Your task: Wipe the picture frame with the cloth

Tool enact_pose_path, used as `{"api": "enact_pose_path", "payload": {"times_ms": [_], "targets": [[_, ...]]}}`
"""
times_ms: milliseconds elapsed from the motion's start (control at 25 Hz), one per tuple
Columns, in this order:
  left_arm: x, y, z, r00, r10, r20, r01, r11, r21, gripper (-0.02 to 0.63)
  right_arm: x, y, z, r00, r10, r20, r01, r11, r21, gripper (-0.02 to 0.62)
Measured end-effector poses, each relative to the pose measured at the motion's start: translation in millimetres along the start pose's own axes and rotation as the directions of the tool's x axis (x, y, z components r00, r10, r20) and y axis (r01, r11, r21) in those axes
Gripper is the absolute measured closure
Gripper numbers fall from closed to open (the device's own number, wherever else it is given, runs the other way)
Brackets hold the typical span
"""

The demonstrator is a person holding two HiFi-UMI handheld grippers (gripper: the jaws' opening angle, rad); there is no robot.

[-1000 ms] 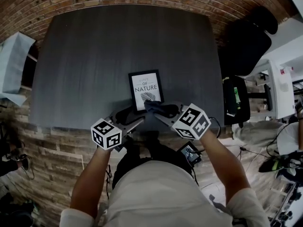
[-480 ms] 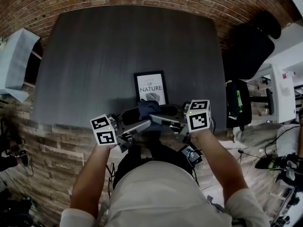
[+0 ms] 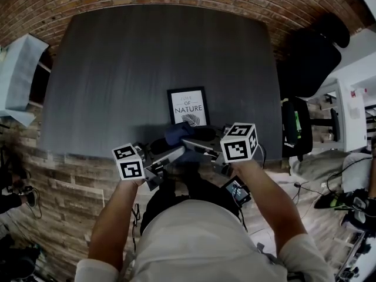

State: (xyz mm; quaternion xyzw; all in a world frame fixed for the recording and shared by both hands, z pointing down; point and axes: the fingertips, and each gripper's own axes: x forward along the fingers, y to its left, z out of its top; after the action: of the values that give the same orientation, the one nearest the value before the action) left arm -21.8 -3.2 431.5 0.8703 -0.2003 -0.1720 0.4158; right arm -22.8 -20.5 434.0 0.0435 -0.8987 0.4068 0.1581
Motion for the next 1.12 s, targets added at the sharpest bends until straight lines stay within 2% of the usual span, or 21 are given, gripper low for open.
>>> {"api": "enact_pose_path", "payload": {"times_ms": [120, 240, 320, 360, 400, 520, 600, 680, 760, 880, 1120], "targets": [[-9, 12, 7, 0.998, 0.051, 0.026, -0.051, 0.999, 0.002, 0.457, -4, -13, 8, 0.998, -0.062, 0.029, 0.062, 0.998, -0.006, 0.402], [-19, 31, 17, 0.99, 0.13, 0.059, -0.131, 0.991, 0.013, 0.472, -10, -30, 15, 0.991, -0.12, 0.057, 0.119, 0.993, 0.006, 0.401], [-24, 43, 24, 0.976, 0.203, 0.074, -0.207, 0.977, 0.053, 0.477, -12, -41, 15, 0.984, -0.169, 0.05, 0.17, 0.986, -0.001, 0.402], [-28, 51, 27, 0.963, 0.26, 0.071, -0.266, 0.96, 0.092, 0.477, -14, -50, 13, 0.973, -0.227, 0.035, 0.227, 0.974, -0.022, 0.403], [-31, 62, 29, 0.942, 0.33, 0.062, -0.335, 0.931, 0.141, 0.477, -16, -63, 9, 0.951, -0.308, 0.014, 0.308, 0.95, -0.055, 0.403], [-45, 94, 34, 0.846, 0.534, 0.019, -0.517, 0.809, 0.281, 0.477, -26, -108, -8, 0.836, -0.546, -0.056, 0.528, 0.828, -0.19, 0.394], [-51, 110, 39, 0.793, 0.61, -0.003, -0.572, 0.746, 0.341, 0.477, -30, -130, -20, 0.767, -0.635, -0.096, 0.592, 0.757, -0.278, 0.36], [-52, 120, 44, 0.761, 0.648, -0.019, -0.591, 0.706, 0.39, 0.477, -32, -144, -30, 0.714, -0.69, -0.121, 0.617, 0.701, -0.358, 0.343], [-48, 129, 49, 0.739, 0.673, -0.036, -0.594, 0.676, 0.435, 0.477, -32, -154, -38, 0.682, -0.719, -0.136, 0.622, 0.668, -0.409, 0.331], [-42, 142, 54, 0.713, 0.698, -0.067, -0.595, 0.652, 0.47, 0.477, -28, -163, -50, 0.671, -0.722, -0.17, 0.608, 0.666, -0.432, 0.325], [-32, 164, 61, 0.677, 0.725, -0.124, -0.595, 0.639, 0.487, 0.477, -23, -165, -58, 0.669, -0.723, -0.172, 0.575, 0.651, -0.496, 0.324]]}}
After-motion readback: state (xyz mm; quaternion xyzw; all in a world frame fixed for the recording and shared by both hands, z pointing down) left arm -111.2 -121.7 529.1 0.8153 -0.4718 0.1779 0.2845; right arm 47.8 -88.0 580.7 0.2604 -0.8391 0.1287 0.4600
